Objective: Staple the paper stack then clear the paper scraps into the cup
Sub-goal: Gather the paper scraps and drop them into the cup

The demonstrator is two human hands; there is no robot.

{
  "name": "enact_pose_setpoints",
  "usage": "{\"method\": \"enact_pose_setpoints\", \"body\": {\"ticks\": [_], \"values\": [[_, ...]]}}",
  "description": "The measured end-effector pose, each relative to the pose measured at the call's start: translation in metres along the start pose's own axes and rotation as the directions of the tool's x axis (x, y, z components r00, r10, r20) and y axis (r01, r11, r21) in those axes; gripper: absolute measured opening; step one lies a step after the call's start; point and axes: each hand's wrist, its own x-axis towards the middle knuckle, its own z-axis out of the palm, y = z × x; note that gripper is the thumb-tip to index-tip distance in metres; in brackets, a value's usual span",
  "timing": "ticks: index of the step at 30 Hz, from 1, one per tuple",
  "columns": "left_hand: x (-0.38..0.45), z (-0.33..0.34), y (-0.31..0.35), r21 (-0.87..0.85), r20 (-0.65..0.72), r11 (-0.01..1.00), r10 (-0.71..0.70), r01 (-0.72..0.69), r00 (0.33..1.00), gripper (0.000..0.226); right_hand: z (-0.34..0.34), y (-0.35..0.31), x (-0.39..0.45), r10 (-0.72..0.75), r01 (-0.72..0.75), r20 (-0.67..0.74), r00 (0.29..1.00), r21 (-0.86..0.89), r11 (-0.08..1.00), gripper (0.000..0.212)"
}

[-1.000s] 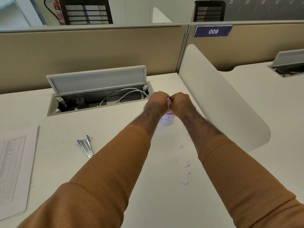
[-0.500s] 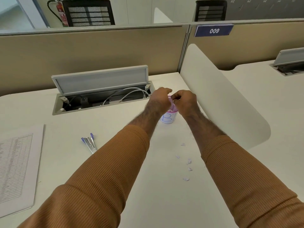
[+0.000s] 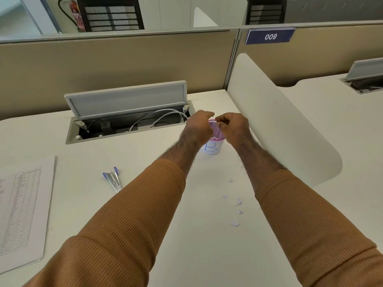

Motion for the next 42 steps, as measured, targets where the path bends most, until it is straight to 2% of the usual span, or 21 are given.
{"method": "enact_pose_setpoints", "body": {"ticks": [5,8,10,12,16,19,22,25,27,28,31,34,39,42], "values": [[-0.024,0.002,-0.004,0.010,-0.105,0.997,0.073,-0.072,0.992,0.048,-0.022,-0.001,-0.021,0.018,-0.004,-0.119,0.993,0.116,0.993,0.018],[-0.053,0.014,-0.014,-0.032,-0.214,0.992,0.109,-0.119,0.971,0.035,-0.040,0.018,-0.056,0.048,-0.029,-0.122,0.991,0.154,0.988,0.015],[-0.076,0.030,-0.021,-0.068,-0.213,0.987,0.127,-0.144,0.969,0.035,-0.049,0.039,-0.083,0.101,-0.089,-0.109,0.989,0.115,0.989,0.015],[-0.098,0.050,-0.031,-0.082,-0.161,0.986,0.127,-0.142,0.979,0.036,-0.053,0.063,-0.112,0.157,-0.157,-0.037,0.987,0.023,0.987,0.016],[-0.143,0.088,-0.050,-0.054,0.042,0.998,0.037,-0.034,0.998,0.047,-0.048,0.110,-0.161,0.232,-0.197,0.277,0.933,-0.148,0.969,0.033],[-0.169,0.104,-0.049,-0.009,0.186,1.000,0.027,-0.026,0.982,0.053,-0.039,0.123,-0.182,0.181,-0.085,0.420,0.889,-0.237,0.968,0.057],[-0.175,0.113,-0.043,0.071,0.302,0.995,0.046,-0.071,0.952,0.074,-0.034,0.116,-0.184,0.155,0.034,0.514,0.843,-0.339,0.940,0.089],[-0.167,0.117,-0.038,0.147,0.374,0.983,0.048,-0.110,0.926,0.080,-0.033,0.106,-0.180,0.195,0.099,0.564,0.802,-0.448,0.888,0.102],[-0.162,0.118,-0.035,0.186,0.406,0.972,0.058,-0.145,0.912,0.068,-0.032,0.101,-0.182,0.199,0.118,0.560,0.804,-0.480,0.869,0.098],[-0.160,0.119,-0.034,0.193,0.416,0.970,0.058,-0.151,0.907,0.062,-0.029,0.100,-0.184,0.191,0.118,0.541,0.819,-0.485,0.866,0.089],[-0.157,0.119,-0.032,0.197,0.380,0.969,0.064,-0.148,0.923,0.044,-0.018,0.102,-0.192,0.171,0.069,0.446,0.879,-0.473,0.879,0.048],[-0.151,0.123,-0.036,0.230,0.313,0.961,0.076,-0.153,0.947,0.029,-0.008,0.104,-0.198,0.168,0.030,0.392,0.905,-0.453,0.891,0.023],[-0.143,0.119,-0.030,0.250,0.267,0.960,0.058,-0.127,0.962,0.023,0.000,0.107,-0.202,0.185,-0.004,0.333,0.925,-0.478,0.878,0.022],[-0.136,0.119,-0.029,0.289,0.309,0.940,0.088,-0.182,0.947,0.025,0.004,0.106,-0.202,0.191,-0.008,0.319,0.928,-0.497,0.868,0.019]]}}
